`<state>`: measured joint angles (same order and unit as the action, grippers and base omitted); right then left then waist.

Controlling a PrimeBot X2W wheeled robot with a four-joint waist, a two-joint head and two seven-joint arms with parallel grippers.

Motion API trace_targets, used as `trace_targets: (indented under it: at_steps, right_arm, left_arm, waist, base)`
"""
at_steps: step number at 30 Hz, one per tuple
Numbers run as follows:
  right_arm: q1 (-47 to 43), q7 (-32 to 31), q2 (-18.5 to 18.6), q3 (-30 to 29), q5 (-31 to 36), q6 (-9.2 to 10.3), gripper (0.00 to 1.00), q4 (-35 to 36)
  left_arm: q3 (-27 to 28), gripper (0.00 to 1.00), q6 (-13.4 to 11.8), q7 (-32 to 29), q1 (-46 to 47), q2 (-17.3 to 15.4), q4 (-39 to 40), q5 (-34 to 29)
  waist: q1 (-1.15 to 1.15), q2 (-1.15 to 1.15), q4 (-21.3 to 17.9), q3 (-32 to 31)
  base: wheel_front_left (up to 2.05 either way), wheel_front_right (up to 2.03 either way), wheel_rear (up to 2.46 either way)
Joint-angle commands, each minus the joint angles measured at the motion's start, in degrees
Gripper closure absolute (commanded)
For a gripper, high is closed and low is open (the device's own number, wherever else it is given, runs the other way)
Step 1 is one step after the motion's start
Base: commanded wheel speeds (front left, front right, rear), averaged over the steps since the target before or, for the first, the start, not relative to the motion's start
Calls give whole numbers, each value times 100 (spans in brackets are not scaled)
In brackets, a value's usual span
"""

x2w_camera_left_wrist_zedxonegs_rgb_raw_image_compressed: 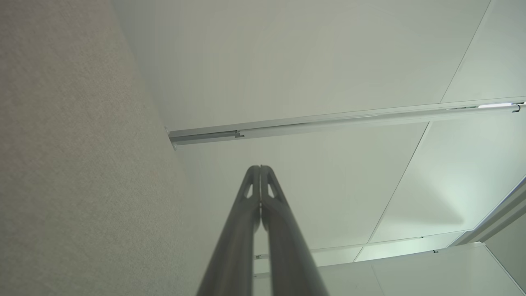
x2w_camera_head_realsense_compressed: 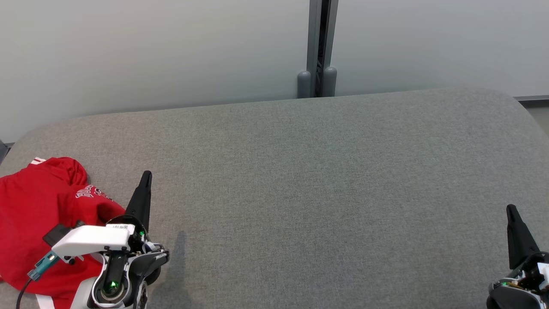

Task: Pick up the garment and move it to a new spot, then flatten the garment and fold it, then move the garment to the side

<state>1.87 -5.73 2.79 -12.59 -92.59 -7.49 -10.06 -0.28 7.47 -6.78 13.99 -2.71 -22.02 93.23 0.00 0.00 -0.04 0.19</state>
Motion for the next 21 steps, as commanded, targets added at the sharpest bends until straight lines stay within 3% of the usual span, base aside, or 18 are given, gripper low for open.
trace_targets:
  at_steps: [1, 17, 18, 21]
  right_arm:
    - [31, -12, 18, -14, -9, 0, 100, 22]
    - [31, -12, 18, -14, -9, 0, 100, 22]
    - [0, 0, 0, 0, 0, 0, 0, 0]
    - [-27, 5, -33, 11, 2, 1, 0, -64]
  left_arm:
    - [5, 100, 18, 8, 78, -35, 11, 7]
    - [5, 100, 19, 8, 78, -35, 11, 7]
    - [0, 0, 1, 2, 0, 0, 0, 0]
    - [-5, 0, -1, 4, -75, 16, -57, -3]
  waist:
    - [0, 0, 0, 0]
    - [0, 0, 0, 0]
    - [0, 0, 0, 0]
    - [0, 0, 0, 0]
  base:
    - [0, 0, 0]
    - [0, 0, 0]
    - [0, 0, 0]
    - [0, 0, 0]
